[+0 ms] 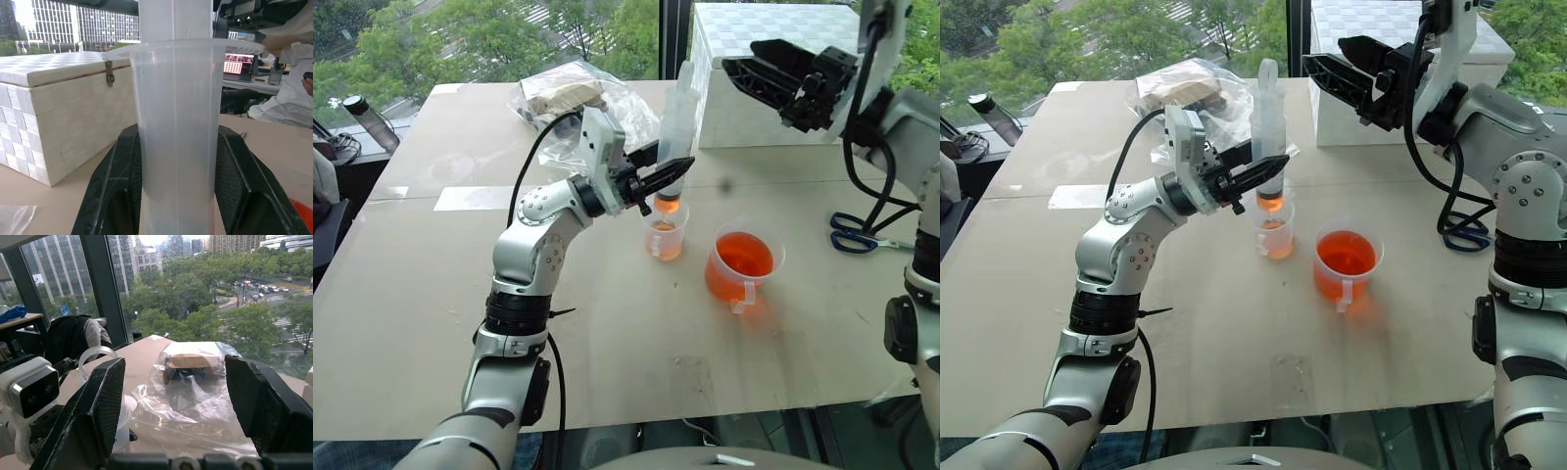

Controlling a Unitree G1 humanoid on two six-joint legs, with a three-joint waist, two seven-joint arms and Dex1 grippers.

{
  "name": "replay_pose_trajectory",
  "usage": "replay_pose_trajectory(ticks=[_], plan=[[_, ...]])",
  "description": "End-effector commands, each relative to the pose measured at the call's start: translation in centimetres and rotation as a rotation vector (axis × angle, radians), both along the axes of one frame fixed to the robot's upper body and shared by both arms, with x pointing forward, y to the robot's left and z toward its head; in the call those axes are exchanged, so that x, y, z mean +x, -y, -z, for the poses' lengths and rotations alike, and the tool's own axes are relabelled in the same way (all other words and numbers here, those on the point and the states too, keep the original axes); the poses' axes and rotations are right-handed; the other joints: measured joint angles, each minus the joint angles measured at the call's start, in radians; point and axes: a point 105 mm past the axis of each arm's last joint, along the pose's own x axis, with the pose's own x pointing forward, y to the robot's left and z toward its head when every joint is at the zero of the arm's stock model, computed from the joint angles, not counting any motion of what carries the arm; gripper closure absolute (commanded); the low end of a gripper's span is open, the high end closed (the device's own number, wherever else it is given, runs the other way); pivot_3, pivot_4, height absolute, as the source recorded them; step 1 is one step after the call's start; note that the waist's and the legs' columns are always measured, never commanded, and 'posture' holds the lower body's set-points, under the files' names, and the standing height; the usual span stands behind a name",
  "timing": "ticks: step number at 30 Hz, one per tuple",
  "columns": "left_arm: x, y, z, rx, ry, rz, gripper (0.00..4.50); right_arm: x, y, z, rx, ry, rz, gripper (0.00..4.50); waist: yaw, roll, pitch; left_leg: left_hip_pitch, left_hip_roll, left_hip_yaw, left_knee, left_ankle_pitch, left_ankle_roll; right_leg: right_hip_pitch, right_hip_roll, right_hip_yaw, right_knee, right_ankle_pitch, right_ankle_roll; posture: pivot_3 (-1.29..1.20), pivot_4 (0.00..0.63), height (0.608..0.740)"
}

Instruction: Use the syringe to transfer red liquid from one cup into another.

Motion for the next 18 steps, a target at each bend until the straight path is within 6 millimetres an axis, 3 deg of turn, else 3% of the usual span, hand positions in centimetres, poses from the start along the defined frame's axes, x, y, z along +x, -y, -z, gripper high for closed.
replay_pose_trajectory(ticks=[1,14,17,18], plan=[[-0.8,0.3,-1.2,-0.007,0.066,0.024,3.15,-0.7,-1.0,-1.2,-0.011,0.048,-0.047,1.05,0.0,0.0,0.0,0.0,0.0,0.0,0.0,0.0,0.0,0.0,0.0,0.0,0.0,0.0,0.0,0.0,0.15,0.74],[-1.0,0.8,-0.6,0.018,0.052,0.045,3.15,0.0,-4.3,-1.3,-0.024,0.034,-0.149,1.05,-0.006,0.0,0.0,0.0,0.0,0.0,0.0,0.0,0.0,0.0,0.0,0.0,0.001,0.0,0.0,0.0,0.15,0.74],[-1.0,0.9,-0.6,0.02,0.047,0.041,3.15,-0.2,-4.6,-1.3,-0.02,0.032,-0.165,1.79,-0.009,0.0,0.0,0.0,0.0,0.0,0.0,0.0,0.0,0.0,0.0,0.0,0.001,0.0,0.0,0.0,0.15,0.74],[-1.0,1.0,-0.6,0.016,0.046,0.042,3.15,-0.3,-4.7,-1.3,-0.023,0.029,-0.17,2.31,-0.01,0.0,0.0,0.0,0.0,0.0,0.0,0.0,0.0,0.0,0.0,-0.001,0.001,0.0,0.0,0.0,0.15,0.74]])
